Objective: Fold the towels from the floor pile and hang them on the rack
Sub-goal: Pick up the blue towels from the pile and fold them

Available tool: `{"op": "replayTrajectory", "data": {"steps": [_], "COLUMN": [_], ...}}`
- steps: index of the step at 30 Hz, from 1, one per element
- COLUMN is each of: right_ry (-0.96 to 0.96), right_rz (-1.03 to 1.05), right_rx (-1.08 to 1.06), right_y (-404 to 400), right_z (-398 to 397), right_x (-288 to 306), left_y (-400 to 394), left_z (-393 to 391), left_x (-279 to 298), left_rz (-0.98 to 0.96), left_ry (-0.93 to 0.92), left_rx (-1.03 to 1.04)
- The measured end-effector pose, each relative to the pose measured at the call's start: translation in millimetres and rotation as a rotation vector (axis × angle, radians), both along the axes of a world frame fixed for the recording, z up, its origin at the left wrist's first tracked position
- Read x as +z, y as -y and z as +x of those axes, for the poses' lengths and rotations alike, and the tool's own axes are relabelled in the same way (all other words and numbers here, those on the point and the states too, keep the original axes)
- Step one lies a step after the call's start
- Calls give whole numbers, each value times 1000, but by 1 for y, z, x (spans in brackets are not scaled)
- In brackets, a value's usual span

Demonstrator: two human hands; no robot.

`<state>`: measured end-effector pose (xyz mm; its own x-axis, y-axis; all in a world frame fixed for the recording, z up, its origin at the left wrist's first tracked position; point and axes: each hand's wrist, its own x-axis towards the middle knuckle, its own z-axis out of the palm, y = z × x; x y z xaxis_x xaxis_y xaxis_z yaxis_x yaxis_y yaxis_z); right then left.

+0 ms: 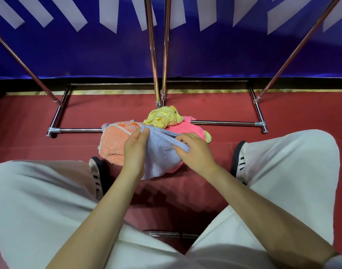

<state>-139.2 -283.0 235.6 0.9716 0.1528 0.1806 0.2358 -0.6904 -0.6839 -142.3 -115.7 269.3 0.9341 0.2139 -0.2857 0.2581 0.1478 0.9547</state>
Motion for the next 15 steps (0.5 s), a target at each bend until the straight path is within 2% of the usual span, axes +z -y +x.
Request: {"op": "replayTrajectory", "data": {"steps": [6,10,15], "right_ry": [80,88,167], "right_rz": [-128,-125,-70], "right_rx": [20,47,-30], "right_y": [9,15,20], "right_z": [0,1,3], "right_x": [1,0,0], "left_y": [-1,-3,-11], "left_z": [1,1,3], "left_x": [2,2,-6], "left_rz": [96,137,150], "left_ry": [35,61,89], "left_rx": [-41,-40,-37]}}
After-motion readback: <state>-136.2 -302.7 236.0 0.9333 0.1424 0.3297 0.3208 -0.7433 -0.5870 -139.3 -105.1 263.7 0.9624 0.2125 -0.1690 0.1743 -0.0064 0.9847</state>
